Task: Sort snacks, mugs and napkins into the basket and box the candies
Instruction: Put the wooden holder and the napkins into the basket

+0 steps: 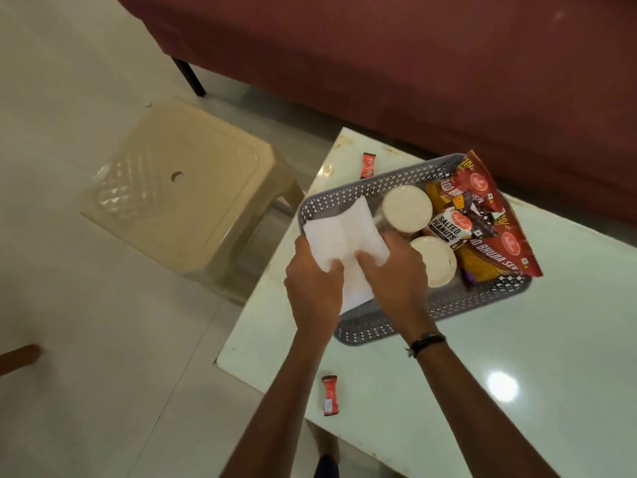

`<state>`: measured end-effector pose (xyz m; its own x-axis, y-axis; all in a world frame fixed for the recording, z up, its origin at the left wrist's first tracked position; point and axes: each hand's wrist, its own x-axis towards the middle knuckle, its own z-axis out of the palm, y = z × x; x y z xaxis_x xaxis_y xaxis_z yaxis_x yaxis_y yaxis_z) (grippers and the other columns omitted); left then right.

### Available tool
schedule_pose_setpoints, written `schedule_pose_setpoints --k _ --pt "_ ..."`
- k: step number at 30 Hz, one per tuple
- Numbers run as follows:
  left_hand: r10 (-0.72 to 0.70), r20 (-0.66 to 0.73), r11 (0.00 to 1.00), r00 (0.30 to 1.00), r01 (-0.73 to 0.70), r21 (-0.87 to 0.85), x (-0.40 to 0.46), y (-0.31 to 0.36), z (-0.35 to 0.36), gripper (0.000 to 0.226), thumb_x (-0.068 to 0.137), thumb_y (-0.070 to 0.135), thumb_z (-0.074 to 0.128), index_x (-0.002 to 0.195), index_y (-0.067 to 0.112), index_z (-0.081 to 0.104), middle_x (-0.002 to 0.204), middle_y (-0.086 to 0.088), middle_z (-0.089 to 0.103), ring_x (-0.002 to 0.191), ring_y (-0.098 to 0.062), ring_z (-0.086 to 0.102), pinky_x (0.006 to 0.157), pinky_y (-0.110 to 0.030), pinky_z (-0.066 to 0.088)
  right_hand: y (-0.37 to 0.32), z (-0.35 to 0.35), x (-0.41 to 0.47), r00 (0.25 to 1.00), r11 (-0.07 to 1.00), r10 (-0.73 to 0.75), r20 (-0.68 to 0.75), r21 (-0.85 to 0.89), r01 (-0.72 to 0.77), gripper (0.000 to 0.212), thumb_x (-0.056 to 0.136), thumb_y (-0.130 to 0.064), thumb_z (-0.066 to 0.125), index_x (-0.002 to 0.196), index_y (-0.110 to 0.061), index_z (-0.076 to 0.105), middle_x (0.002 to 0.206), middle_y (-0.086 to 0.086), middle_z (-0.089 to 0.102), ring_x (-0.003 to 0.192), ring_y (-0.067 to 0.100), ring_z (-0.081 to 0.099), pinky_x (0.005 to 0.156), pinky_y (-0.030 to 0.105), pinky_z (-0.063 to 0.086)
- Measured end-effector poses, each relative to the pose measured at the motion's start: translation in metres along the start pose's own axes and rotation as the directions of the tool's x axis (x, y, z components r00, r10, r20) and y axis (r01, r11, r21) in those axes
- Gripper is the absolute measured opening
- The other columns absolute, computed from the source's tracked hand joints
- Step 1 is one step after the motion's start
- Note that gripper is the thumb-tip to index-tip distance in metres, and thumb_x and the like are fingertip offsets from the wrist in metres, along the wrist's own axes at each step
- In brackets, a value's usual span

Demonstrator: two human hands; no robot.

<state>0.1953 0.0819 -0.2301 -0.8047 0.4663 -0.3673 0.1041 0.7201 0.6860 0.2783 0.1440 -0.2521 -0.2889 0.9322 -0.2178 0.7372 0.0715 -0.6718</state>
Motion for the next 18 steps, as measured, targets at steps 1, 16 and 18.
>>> schedule_pose_setpoints --k 1,16,18 --pt "0.010 -0.037 1.000 0.999 -0.010 -0.008 0.000 0.002 0.002 0.052 0.079 0.015 0.068 0.125 0.010 0.045 0.121 -0.012 0.062 0.109 -0.030 0.059 0.090 -0.038 0.050 0.002 0.002 -0.002 0.999 0.998 -0.031 -0.009 -0.046 0.031 0.026 0.083 -0.029 0.066 0.101 -0.012 0.059 0.101 0.006 0.067 0.091 0.025 0.061 0.071 0.031 0.044" --pt "0.077 -0.023 0.995 0.997 -0.076 0.061 0.001 0.007 0.009 0.058 0.081 0.015 0.067 0.130 0.016 0.037 0.122 -0.009 0.060 0.108 -0.028 0.061 0.085 -0.035 0.052 0.006 0.016 0.001 0.962 0.948 -0.270 -0.030 -0.185 0.260 0.020 0.081 -0.026 0.070 0.095 -0.014 0.062 0.094 0.005 0.067 0.083 0.022 0.062 0.058 0.024 0.041" --pt "0.128 -0.002 0.989 0.992 -0.127 0.081 0.004 0.012 0.015 0.055 0.083 0.017 0.065 0.130 0.015 0.036 0.123 -0.010 0.060 0.109 -0.029 0.061 0.086 -0.035 0.052 0.006 0.012 -0.001 0.961 0.955 -0.274 -0.029 -0.127 0.268 0.019 0.085 -0.029 0.066 0.097 -0.015 0.061 0.094 0.004 0.068 0.081 0.021 0.062 0.058 0.025 0.041"
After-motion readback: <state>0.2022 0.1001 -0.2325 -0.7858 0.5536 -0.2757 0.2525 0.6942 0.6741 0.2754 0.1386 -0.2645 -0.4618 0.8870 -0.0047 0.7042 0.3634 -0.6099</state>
